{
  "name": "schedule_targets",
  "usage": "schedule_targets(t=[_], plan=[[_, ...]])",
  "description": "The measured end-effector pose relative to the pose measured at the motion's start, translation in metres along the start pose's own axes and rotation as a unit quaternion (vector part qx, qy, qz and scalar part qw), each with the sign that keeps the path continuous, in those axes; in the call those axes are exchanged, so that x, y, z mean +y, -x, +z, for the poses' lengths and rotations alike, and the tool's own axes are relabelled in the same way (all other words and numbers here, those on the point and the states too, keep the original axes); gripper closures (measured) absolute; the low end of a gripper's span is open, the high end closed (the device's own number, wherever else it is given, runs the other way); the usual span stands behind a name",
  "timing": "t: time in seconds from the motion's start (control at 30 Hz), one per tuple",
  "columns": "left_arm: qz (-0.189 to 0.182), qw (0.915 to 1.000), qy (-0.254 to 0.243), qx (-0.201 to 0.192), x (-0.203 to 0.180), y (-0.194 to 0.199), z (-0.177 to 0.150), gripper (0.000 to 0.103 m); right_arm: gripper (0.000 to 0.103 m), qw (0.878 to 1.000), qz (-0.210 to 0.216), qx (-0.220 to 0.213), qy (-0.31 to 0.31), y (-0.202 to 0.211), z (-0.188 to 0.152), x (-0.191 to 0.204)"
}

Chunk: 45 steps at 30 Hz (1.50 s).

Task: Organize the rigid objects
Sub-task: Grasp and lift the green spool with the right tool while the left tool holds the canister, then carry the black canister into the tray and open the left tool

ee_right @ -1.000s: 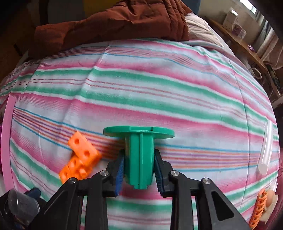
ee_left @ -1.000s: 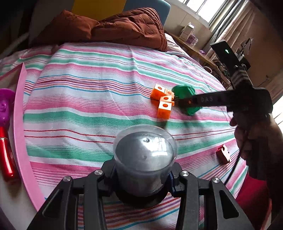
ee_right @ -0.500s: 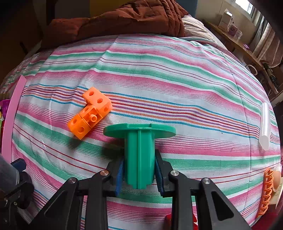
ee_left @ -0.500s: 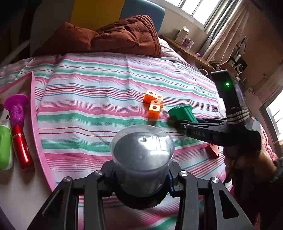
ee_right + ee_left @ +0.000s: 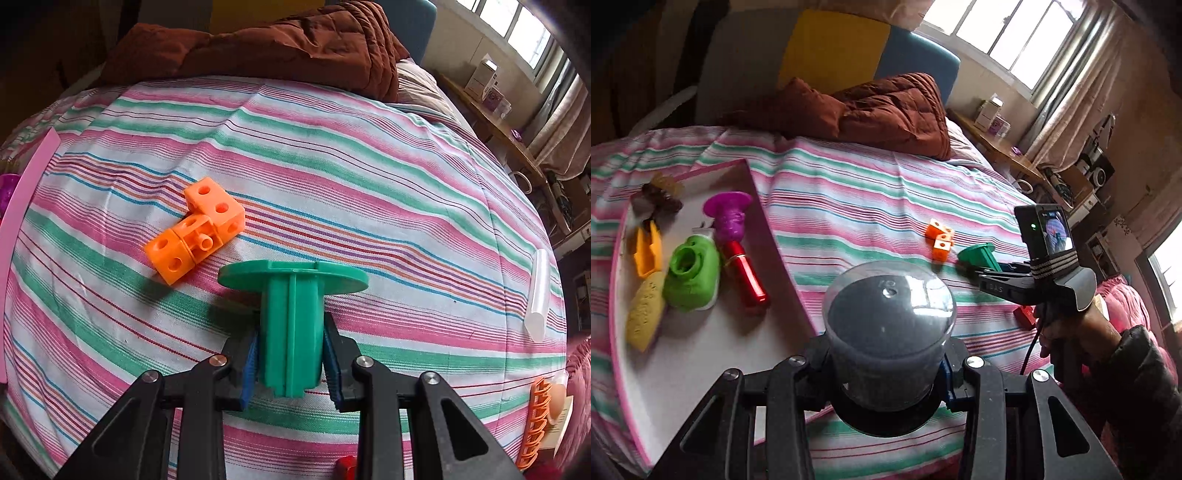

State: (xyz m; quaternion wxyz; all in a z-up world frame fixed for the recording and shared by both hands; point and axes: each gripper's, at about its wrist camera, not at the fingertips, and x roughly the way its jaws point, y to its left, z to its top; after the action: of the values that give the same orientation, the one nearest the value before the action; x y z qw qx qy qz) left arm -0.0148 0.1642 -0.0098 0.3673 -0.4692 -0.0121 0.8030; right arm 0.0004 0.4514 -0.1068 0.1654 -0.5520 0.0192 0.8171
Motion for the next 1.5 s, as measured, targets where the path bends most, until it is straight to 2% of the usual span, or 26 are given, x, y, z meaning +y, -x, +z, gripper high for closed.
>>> schedule_targets(t=[0.23, 0.43, 0.67, 0.97, 1.37, 1.5], plan=[[0.061, 0.9956, 0.071, 0.009, 0.077, 0.027, -0.016, 0.059, 0.073, 1.000, -0.004, -0.001, 0.002, 0.003, -0.002, 0.003], [0.085, 0.9899, 0.105, 0.043, 0.119, 0.031, -0.028, 0.059, 0.073, 1.000, -0.007, -0.002, 0.004, 0.007, -0.005, 0.007], [0.090, 0.9866, 0.109, 0.081, 0.130, 0.020, -0.034, 0.059, 0.073, 1.000, -0.006, -0.002, 0.004, 0.008, -0.006, 0.008], [0.104, 0.9842, 0.108, 0.095, 0.136, 0.010, -0.034, 0.059, 0.073, 1.000, -0.006, -0.002, 0.003, 0.008, -0.005, 0.008], [0.116, 0.9831, 0.111, 0.088, 0.138, 0.010, -0.031, 0.058, 0.073, 1.000, -0.006, -0.003, 0.005, 0.009, -0.006, 0.007], [0.133, 0.9831, 0.104, 0.072, 0.134, 0.018, -0.029, 0.057, 0.073, 1.000, -0.008, -0.003, 0.008, 0.009, -0.006, 0.008]])
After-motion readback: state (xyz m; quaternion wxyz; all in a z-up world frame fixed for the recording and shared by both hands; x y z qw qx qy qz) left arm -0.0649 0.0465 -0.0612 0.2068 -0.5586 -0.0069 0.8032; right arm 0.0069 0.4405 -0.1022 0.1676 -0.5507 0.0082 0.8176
